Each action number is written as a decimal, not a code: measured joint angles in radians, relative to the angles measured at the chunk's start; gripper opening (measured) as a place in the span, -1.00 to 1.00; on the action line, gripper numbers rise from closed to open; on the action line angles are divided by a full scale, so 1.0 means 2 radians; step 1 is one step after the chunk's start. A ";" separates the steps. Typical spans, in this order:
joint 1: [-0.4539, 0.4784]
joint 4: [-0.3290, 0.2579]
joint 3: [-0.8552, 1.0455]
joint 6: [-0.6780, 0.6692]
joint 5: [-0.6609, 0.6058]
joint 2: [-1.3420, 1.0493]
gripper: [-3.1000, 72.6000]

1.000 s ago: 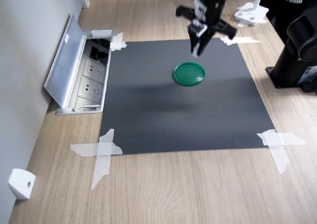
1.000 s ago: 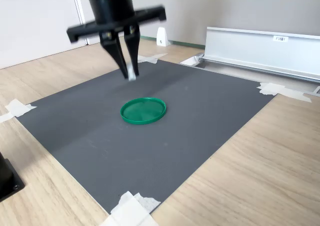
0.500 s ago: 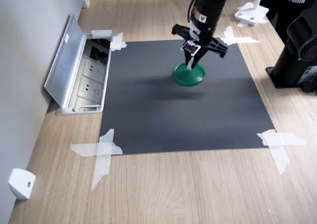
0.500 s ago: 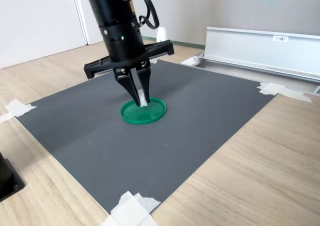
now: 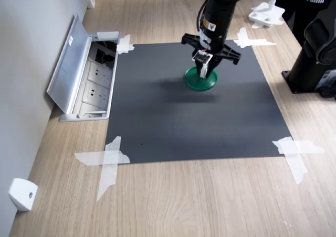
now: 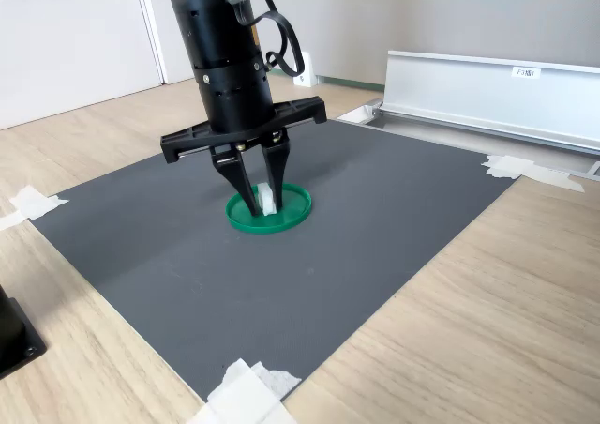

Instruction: Grasp a white terminal and put it on the green lid.

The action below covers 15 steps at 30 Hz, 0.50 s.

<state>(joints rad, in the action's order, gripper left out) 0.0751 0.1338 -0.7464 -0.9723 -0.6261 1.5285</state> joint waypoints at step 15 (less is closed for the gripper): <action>0.000 -0.061 0.000 0.071 -0.001 -0.158 0.74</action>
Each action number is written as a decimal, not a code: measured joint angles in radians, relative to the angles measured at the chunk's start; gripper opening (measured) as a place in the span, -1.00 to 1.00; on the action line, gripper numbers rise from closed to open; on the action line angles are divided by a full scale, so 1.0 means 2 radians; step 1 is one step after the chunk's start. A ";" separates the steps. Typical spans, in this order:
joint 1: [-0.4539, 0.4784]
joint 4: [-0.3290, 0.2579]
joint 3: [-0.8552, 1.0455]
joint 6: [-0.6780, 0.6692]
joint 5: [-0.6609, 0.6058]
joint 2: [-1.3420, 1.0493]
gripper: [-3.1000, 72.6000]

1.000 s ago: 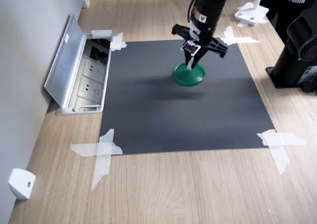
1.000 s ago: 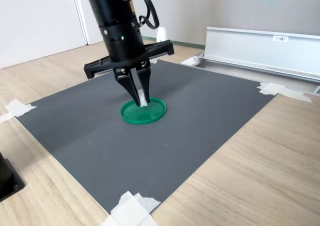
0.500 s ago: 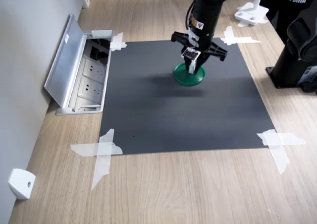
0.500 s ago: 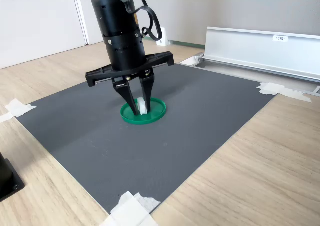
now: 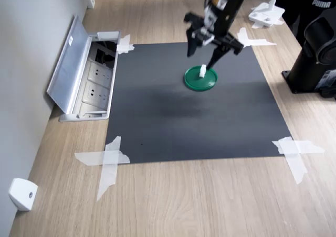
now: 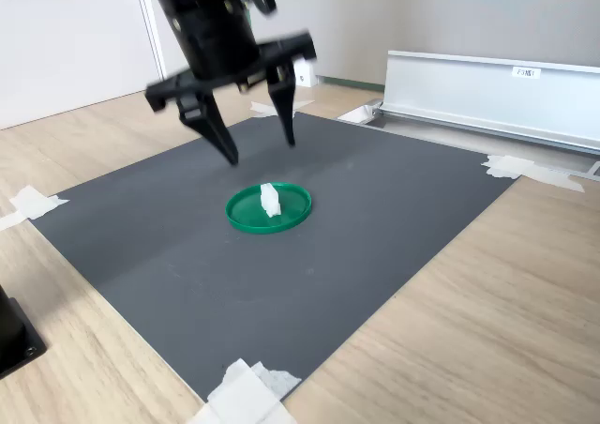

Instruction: Grasp a white terminal and put it on the green lid.

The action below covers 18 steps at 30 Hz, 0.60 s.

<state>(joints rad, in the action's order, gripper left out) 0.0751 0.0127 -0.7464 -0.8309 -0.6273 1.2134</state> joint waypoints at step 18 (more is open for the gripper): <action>0.018 -0.012 -0.021 0.266 0.005 -0.310 -0.81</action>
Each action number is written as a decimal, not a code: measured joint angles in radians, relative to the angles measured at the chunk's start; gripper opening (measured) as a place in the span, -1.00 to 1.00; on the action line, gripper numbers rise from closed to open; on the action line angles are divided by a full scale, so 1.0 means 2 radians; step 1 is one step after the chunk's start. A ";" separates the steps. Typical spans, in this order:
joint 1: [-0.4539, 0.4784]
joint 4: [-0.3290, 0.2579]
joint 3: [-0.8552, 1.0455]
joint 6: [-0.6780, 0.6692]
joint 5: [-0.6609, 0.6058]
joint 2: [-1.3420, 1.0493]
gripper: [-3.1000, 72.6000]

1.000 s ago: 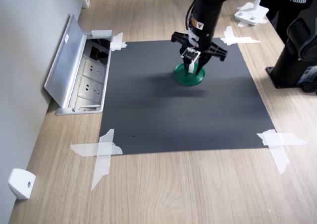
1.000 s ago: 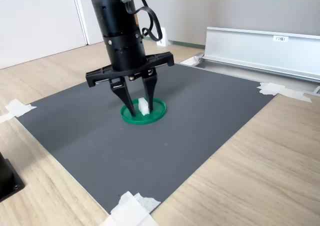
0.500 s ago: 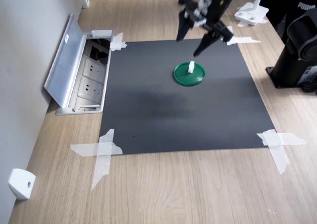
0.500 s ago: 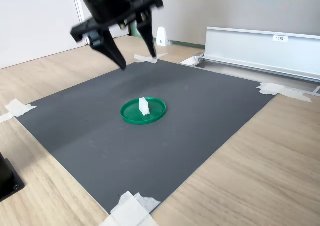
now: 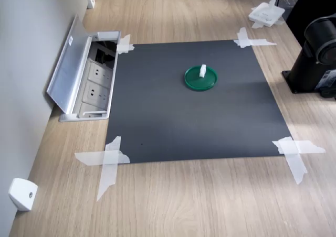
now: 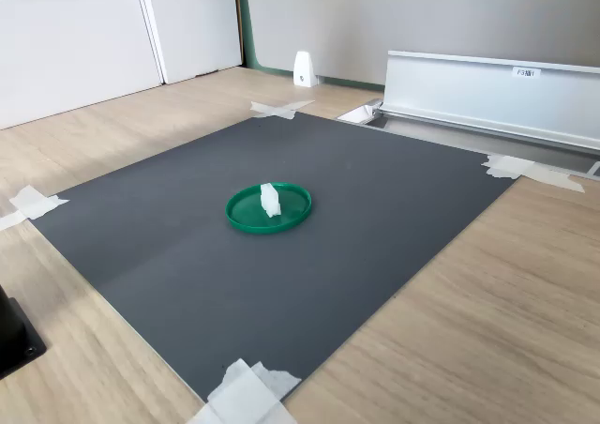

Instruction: Grasp a white terminal and put it on the green lid.

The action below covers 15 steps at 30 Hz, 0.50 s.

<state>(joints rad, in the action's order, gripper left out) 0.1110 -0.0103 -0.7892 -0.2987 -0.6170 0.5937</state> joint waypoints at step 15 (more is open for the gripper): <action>0.061 -0.022 0.188 0.105 0.107 -0.227 -0.93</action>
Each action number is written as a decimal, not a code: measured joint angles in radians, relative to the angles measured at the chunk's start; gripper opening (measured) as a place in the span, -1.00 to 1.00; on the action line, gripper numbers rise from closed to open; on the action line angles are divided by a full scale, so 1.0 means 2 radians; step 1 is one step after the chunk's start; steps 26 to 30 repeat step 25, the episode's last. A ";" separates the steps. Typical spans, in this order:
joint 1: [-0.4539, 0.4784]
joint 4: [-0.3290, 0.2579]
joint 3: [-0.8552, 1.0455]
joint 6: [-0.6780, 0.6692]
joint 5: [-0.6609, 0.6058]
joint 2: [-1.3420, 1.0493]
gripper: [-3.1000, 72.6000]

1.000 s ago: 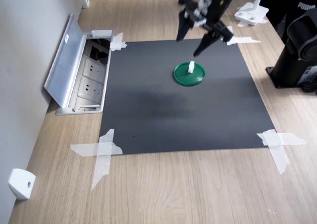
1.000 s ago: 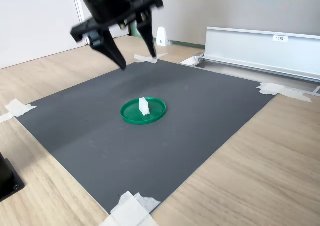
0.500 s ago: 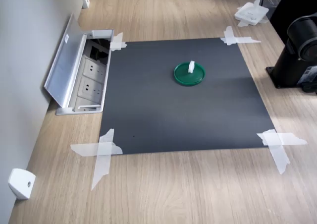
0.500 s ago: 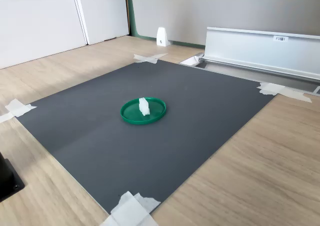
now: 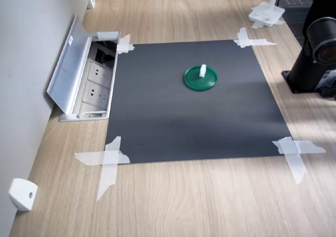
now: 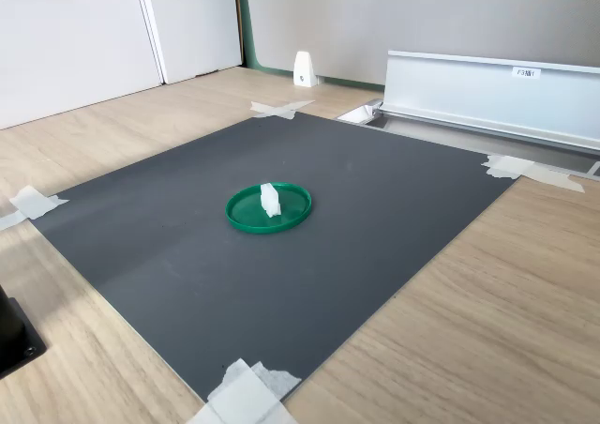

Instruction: Grasp a white terminal and put it on the green lid.

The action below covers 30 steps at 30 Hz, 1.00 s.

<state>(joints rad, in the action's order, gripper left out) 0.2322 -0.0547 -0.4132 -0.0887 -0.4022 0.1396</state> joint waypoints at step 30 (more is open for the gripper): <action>0.000 0.000 0.127 0.005 -0.003 -0.075 -0.94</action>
